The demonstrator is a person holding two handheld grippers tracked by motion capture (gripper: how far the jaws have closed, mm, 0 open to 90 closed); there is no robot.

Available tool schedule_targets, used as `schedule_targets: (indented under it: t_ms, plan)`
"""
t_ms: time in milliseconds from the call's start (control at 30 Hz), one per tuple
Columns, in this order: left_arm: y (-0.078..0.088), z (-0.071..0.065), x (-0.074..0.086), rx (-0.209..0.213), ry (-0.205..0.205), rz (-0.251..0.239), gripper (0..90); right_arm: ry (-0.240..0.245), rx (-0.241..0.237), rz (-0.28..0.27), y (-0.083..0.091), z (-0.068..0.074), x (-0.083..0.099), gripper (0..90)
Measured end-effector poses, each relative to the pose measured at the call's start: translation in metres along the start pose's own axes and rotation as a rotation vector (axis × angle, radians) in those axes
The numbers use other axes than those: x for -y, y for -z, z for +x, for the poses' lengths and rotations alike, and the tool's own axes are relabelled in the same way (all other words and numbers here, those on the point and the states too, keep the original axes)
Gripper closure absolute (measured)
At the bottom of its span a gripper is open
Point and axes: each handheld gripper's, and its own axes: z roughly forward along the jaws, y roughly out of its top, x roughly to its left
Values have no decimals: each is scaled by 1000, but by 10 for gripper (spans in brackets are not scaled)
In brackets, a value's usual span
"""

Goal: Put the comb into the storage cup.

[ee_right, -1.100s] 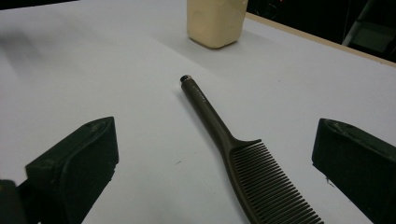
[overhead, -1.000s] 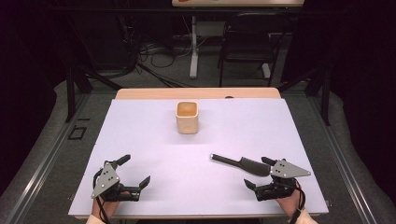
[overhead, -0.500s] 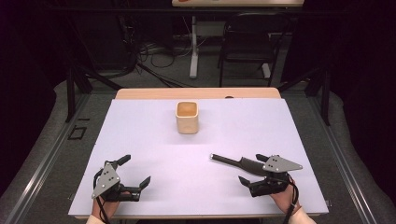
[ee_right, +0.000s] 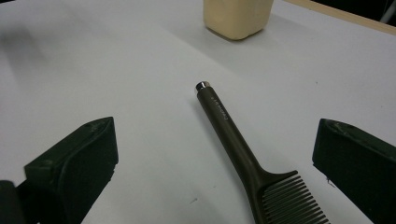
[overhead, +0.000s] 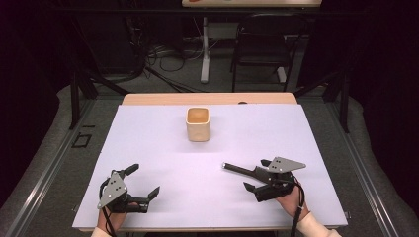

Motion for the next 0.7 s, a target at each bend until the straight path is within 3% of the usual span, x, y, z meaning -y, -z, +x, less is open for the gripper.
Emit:
schedule_targets:
  t_ms: [533,700]
  plan:
    - [-1,-1,0,-2,1,2,1,19,-67,37,-29,3,-17,16]
    - [2,0,0,-8,2,-2,1,44,-74,54,-38,7,-24,77]
